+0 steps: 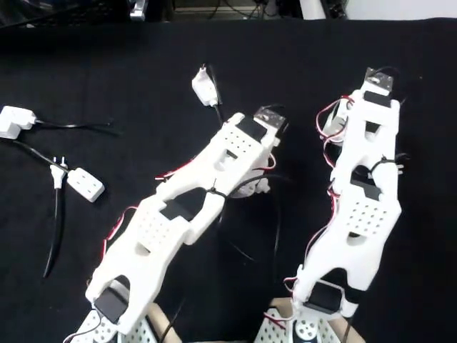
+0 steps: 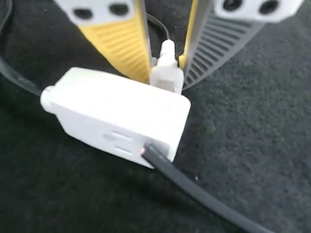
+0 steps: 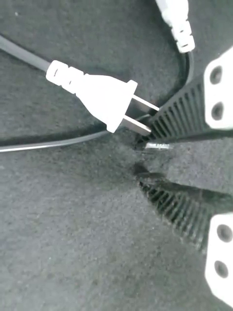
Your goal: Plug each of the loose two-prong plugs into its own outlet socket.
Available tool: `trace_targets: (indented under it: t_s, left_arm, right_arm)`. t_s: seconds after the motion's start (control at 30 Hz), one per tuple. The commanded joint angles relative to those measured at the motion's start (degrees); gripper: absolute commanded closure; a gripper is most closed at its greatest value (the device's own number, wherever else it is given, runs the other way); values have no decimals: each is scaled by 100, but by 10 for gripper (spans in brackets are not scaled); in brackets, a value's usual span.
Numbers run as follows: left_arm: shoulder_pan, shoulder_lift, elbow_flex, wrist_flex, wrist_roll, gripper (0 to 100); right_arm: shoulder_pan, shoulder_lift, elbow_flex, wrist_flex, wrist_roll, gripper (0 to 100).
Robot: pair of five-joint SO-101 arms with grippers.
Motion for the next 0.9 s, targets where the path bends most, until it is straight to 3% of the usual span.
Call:
trace_targets:
  t_s: [0.0,0.2,0.5,0.87]
  left_arm:
    - [180,-53,-593,-26,26,955]
    - [-4,-44,-2062,756,18,795]
    - [-180,0,-3310,1169,62,776]
    - [-374,-44,-2193,1187,62,776]
  right_arm:
    - [-18,13,-242,-18,-62,899]
    - [-149,22,-242,-26,-62,899]
    - [-149,22,-233,-26,-53,770]
    - [-158,13,-233,-70,-26,769]
